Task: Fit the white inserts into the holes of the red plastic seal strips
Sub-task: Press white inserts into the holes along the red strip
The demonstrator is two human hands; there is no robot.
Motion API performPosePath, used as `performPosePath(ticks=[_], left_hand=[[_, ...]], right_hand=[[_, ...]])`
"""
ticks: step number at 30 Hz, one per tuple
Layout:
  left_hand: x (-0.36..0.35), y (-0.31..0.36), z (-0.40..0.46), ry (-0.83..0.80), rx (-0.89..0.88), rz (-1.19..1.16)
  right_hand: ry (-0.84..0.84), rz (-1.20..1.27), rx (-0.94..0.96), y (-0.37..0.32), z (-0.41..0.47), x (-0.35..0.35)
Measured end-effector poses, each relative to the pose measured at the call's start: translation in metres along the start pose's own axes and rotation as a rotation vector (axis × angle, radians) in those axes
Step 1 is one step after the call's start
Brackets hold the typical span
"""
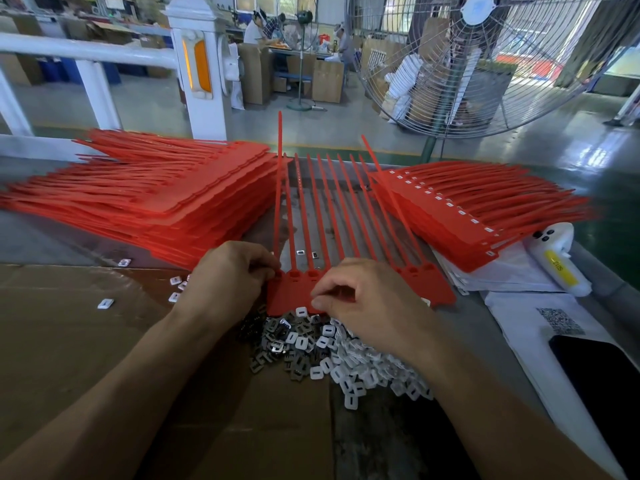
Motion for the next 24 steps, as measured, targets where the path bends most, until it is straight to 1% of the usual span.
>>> performPosePath(ticks=[5, 9, 14, 20, 24], left_hand=[[0.001, 0.000, 0.000, 0.001, 0.003, -0.010], [0.001, 0.002, 0.000, -0.008, 0.005, -0.011], [0.002, 0.003, -0.001, -0.017, 0.006, -0.010], [0.002, 0.004, 0.000, 0.001, -0.021, 0.023], [0.005, 0.009, -0.001, 0.046, -0.064, 0.040]], right_hand=[[-0.059, -0.049, 0.070, -0.009, 0.001, -0.011], [-0.094, -0.144, 0.151, -0.021, 0.002, -0.021], [-0.056, -0.156, 0.173, -0.025, 0.004, -0.024], [-0.026, -0.037, 0.138, -0.023, 0.003, -0.020], [0.066, 0.221, 0.015, -0.014, 0.003, -0.009]])
Point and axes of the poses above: each hand's wrist, its own z-axis towards the middle knuckle, its own x-axis out of the back of the hand, y = z × x, the point moved 5 cm from there along z, towards the middle knuckle, and after that the axes turned 2 degrees about z, right-handed, at the moved point
